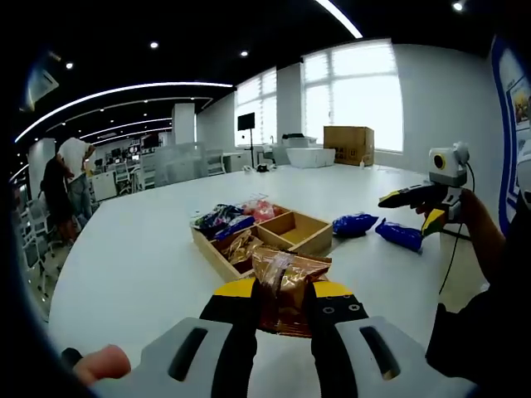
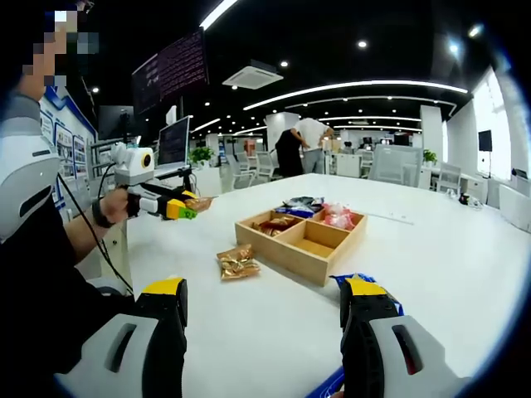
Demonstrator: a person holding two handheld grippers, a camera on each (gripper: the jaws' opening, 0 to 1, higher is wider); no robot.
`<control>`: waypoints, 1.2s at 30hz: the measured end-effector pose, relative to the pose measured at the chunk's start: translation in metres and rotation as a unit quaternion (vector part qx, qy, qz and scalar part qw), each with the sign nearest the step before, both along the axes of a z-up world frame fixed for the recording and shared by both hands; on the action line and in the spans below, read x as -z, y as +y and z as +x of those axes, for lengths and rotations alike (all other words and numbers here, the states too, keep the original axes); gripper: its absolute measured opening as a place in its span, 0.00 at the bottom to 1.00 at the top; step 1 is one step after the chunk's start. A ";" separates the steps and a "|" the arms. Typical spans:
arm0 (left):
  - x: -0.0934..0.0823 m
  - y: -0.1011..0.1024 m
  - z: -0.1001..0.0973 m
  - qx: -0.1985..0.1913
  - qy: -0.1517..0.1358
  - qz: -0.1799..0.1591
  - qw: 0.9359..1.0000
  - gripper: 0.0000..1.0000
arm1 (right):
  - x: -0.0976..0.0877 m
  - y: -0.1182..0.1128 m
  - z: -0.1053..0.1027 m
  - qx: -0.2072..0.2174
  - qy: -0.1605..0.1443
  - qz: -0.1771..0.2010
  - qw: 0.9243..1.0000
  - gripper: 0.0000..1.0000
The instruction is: Pick up the scattered marshmallows, QQ candies, Oreo cookies, and mixed nuts on the table and sort them into separate containers
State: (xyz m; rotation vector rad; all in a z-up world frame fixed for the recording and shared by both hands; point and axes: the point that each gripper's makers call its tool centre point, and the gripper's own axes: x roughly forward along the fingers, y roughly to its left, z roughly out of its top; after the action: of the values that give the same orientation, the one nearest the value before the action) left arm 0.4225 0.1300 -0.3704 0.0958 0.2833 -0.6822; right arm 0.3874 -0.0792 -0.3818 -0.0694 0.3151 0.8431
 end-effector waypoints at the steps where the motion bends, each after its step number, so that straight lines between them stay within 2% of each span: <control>1: 0.000 -0.001 0.002 0.000 0.003 -0.007 1.000 0.27 | 0.000 0.000 0.000 0.000 0.000 0.000 1.000 0.71; 7: -0.001 -0.004 0.009 0.001 0.005 -0.024 1.000 0.27 | 0.001 0.001 0.001 0.000 0.001 0.000 1.000 0.71; 23: -0.015 -0.002 0.040 -0.013 -0.022 -0.014 1.000 0.27 | -0.005 0.005 -0.001 -0.002 -0.004 0.001 1.000 0.71; 27: -0.019 -0.007 0.048 -0.009 -0.024 -0.020 0.999 0.27 | -0.008 0.005 -0.004 -0.007 -0.009 0.001 1.000 0.71; 36: -0.010 -0.020 0.074 -0.006 -0.014 -0.019 1.000 0.27 | -0.008 0.002 -0.003 -0.002 -0.009 0.002 1.000 0.71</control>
State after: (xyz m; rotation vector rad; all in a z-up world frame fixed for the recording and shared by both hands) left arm 0.4968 0.1097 -0.3599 0.0669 0.2441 -0.6738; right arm 0.3839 -0.0768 -0.3742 -0.0742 0.2964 0.8472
